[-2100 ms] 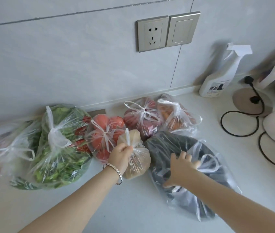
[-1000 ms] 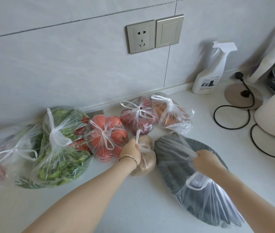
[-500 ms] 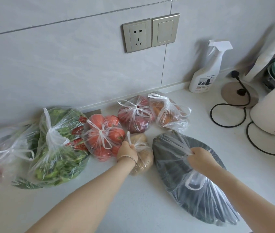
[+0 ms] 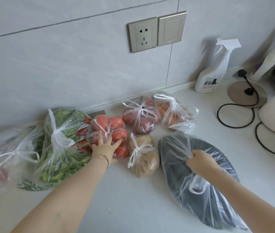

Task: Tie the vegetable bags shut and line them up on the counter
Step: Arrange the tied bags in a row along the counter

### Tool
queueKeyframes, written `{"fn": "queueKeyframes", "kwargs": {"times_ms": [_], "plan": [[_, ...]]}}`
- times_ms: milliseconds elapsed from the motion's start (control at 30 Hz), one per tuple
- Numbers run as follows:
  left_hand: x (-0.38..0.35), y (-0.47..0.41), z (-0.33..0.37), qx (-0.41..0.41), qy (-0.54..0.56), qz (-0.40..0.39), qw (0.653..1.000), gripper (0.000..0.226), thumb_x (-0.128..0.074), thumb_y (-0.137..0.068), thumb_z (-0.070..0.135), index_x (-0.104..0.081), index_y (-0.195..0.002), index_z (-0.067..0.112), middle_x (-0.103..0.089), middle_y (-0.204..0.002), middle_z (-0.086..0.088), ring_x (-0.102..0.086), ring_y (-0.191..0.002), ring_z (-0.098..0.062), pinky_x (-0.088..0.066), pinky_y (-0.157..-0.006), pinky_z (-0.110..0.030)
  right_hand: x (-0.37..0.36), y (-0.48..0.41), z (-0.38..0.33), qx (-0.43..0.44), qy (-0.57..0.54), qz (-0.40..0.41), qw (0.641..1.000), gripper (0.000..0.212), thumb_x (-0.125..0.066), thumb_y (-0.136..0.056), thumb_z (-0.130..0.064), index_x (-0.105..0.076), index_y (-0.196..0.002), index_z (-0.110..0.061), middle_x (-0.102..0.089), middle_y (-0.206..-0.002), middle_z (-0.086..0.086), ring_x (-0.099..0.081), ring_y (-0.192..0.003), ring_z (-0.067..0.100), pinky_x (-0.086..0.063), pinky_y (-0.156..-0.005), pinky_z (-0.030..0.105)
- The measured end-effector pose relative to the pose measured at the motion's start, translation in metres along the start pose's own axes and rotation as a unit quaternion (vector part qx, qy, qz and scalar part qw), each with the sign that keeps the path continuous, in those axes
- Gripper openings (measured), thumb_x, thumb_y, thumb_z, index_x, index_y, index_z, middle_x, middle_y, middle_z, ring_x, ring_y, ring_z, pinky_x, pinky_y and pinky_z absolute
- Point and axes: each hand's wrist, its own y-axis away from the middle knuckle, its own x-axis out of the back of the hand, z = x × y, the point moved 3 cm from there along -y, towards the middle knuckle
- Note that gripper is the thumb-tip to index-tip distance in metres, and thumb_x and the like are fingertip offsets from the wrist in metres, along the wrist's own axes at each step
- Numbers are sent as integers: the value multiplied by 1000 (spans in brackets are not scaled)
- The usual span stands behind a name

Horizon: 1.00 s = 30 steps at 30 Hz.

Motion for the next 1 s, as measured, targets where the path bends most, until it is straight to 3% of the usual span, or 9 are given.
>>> {"fn": "queueKeyframes", "kwargs": {"times_ms": [167, 333, 400, 467, 567, 633, 733, 900, 1000], "plan": [[10, 2, -14, -39, -38, 117, 992, 46, -43, -93, 44, -43, -130, 17, -42, -138, -1, -26, -131, -30, -34, -103, -38, -4, -3, -2, 1, 18, -11, 1000, 15, -44, -80, -8, -49, -67, -14, -54, -67, 3, -51, -60, 20, -38, -52, 24], [22, -8, -21, -49, -16, 94, 994, 29, -39, -98, 25, -43, -124, 14, -53, -124, -8, -38, -119, -33, -40, -95, -38, -6, -4, -5, -7, 27, -24, 999, 10, -45, -80, -9, -51, -75, -13, -57, -72, 3, -55, -67, 21, -43, -55, 26], [30, -11, -24, -34, 49, 90, 994, 31, -45, -95, 26, -42, -121, 10, -57, -117, -12, -46, -114, -33, -43, -94, -40, -8, 2, -12, -15, 63, -32, 997, 13, -45, -81, -9, -51, -92, -9, -60, -91, 7, -58, -82, 24, -47, -67, 32], [36, -13, -29, -14, 73, 84, 994, 31, -51, -93, 26, -45, -117, 8, -61, -110, -13, -54, -107, -32, -46, -92, -41, -10, 13, -27, 0, 182, 19, 983, 37, -45, -81, -13, -40, -118, -8, -48, -122, 14, -49, -111, 31, -43, -91, 35], [37, -19, -31, 0, 13, 55, 998, 30, -48, -94, 28, -54, -116, 8, -60, -113, -12, -53, -110, -31, -46, -95, -39, -22, 31, -72, 181, 207, 146, 950, 65, -40, -79, -30, -30, -138, -7, -35, -136, 16, -33, -129, 36, -27, -110, 41], [34, -23, -30, 12, -1, 44, 999, 31, -47, -95, 29, -56, -116, 9, -60, -115, -12, -52, -112, -31, -46, -95, -39, -47, 29, -99, 249, 170, 68, 951, 72, -44, -84, -44, -24, -142, -5, -35, -136, 16, -33, -129, 35, -26, -110, 39], [32, -26, -29, 23, 16, 36, 999, 30, -47, -95, 29, -57, -116, 9, -60, -116, -12, -53, -113, -32, -47, -95, -39, -84, 8, -116, 149, 161, -67, 973, 94, -56, -80, -54, -5, -146, -12, -31, -139, 17, -33, -130, 34, -28, -109, 39], [33, -26, -35, 23, 46, 51, 997, 29, -47, -95, 27, -57, -116, 10, -60, -114, -13, -55, -111, -32, -47, -94, -39, -96, -19, -124, 103, 144, -48, 983, 87, -55, -83, -35, 3, -147, -33, -48, -127, 17, -51, -114, 32, -45, -95, 39], [36, -30, -39, 34, 59, 49, 997, 28, -47, -95, 26, -58, -116, 10, -60, -114, -13, -55, -110, -33, -46, -93, -39, -104, -14, -122, 106, 155, -28, 982, 77, -47, -88, -25, 1, -146, -41, -49, -130, 13, -52, -114, 33, -44, -94, 41]]}}
